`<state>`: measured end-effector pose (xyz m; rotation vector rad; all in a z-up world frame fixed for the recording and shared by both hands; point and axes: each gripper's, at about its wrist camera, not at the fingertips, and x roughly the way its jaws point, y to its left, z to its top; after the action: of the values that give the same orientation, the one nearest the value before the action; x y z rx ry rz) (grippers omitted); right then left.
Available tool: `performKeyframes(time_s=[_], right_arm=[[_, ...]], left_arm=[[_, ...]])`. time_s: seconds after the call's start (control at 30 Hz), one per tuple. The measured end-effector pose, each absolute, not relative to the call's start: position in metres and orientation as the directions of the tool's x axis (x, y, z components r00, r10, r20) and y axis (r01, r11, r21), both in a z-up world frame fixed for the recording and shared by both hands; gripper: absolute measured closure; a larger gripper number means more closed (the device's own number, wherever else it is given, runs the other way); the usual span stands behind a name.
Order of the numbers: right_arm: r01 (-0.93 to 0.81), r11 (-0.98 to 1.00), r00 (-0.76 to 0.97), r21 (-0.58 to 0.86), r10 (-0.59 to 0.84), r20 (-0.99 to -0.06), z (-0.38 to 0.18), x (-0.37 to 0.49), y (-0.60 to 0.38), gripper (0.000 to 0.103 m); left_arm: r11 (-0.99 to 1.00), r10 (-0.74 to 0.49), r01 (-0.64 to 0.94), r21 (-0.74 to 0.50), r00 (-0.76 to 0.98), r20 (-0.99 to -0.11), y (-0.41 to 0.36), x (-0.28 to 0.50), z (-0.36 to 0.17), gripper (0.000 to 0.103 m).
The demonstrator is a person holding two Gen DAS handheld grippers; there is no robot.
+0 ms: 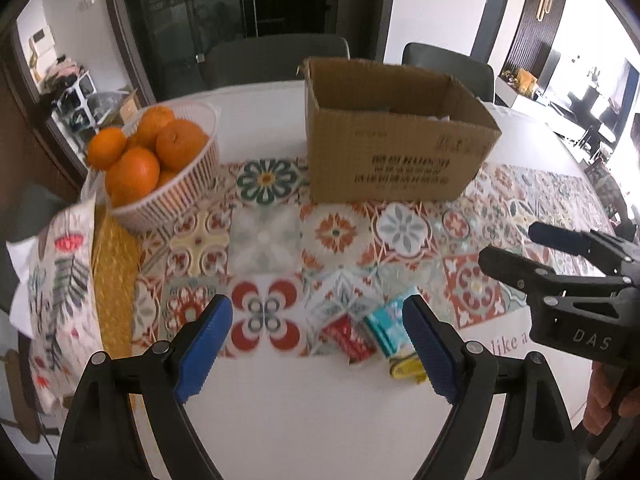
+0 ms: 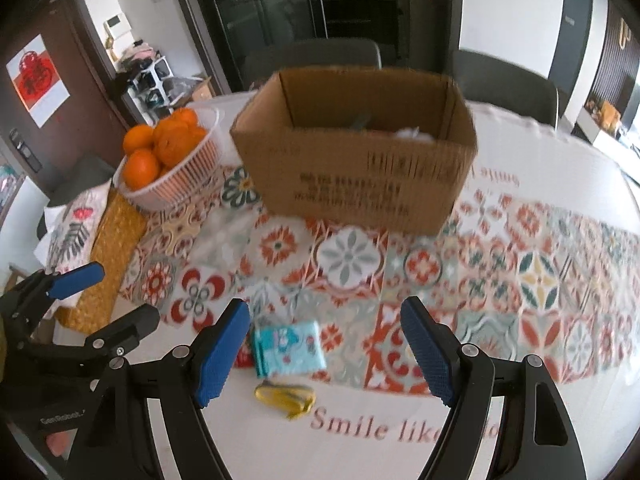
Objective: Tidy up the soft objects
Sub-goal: 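Withdraw both tools from the box toward the tissue pack and yellow strap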
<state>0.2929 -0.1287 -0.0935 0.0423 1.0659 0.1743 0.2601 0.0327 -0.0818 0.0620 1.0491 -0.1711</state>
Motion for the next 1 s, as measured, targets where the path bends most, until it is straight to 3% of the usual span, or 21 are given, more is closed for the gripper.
performKeyframes(time_s=[0.43,0.73,1.0], right_arm=[[-0.122,0.983,0.316,0.136,0.168,-0.934,-0.147,0.257,-0.109,0.024],[-0.103,0.977,0.247,0.187,0.207,-0.947,-0.181,0.244,-0.098,0.024],[-0.047,0.973,0.241,0.227,0.232,-0.942,-0.206,0.244,-0.095,0.024]], left_arm=[[0.993,-0.065,0.118,-0.017,0.414,-0.908,0.047,0.234,-0.116,0.016],[0.993,-0.107,0.084,-0.082,0.364,-0.925,0.052,0.243,-0.143,0.016],[0.992,-0.121,0.064,-0.107,0.269,-0.955,0.044,0.265,-0.18,0.024]])
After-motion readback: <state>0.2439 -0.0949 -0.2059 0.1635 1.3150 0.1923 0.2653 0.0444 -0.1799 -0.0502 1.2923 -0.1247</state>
